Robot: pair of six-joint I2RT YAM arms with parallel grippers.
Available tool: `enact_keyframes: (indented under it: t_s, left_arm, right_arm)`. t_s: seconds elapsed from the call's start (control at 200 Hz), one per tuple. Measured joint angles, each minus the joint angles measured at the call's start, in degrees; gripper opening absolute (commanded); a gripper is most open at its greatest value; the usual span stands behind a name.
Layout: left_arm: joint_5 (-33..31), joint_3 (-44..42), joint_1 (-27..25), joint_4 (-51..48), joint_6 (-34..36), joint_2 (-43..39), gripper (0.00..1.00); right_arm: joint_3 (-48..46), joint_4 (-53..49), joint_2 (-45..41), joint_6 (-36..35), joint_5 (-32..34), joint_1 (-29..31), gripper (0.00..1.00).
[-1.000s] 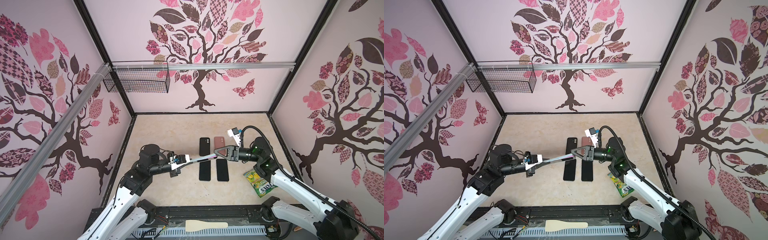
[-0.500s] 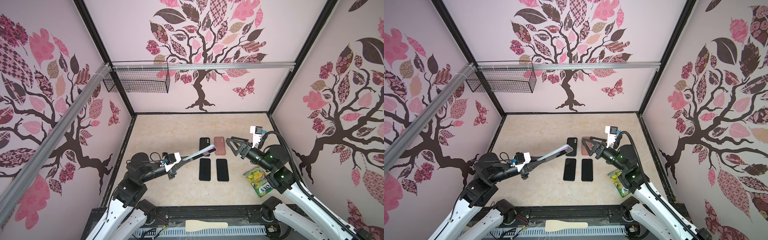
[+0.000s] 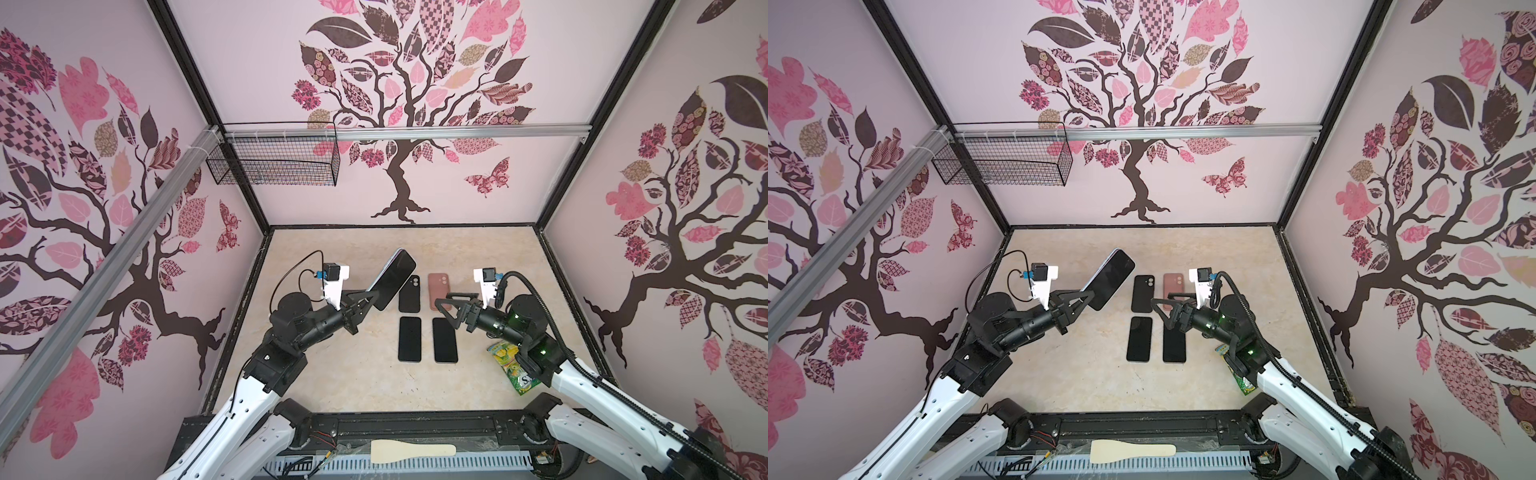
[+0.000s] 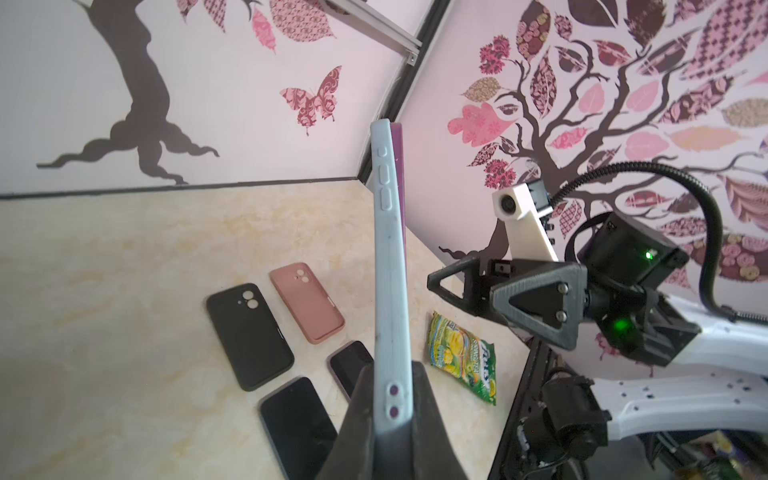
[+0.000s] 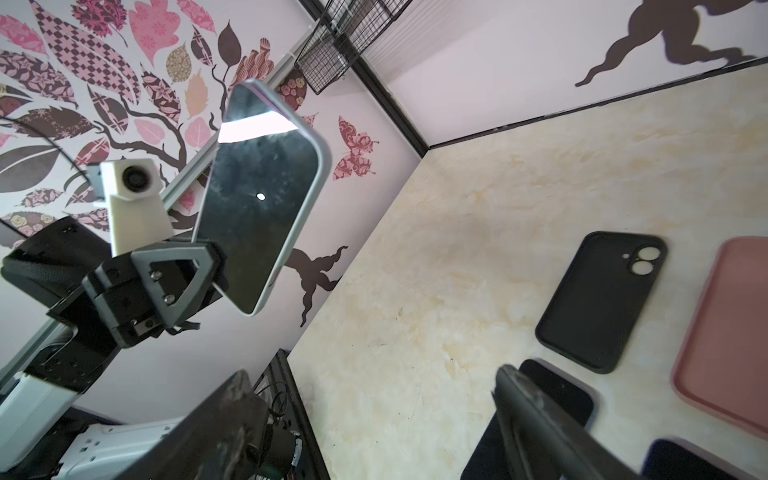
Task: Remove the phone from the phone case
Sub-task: 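Raise the phone upright with the left gripper while the right reaches toward it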
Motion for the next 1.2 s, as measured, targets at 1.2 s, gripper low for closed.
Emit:
enact_keyframes:
  t_s: [1.2]
  left_arm:
    - [-2.1,-5.8,-2.7,29.6,-34.5,1.5,0.00]
  right_arm:
    - [3.6,48.1,21.9,14.2,-8.7,8.3,0.78]
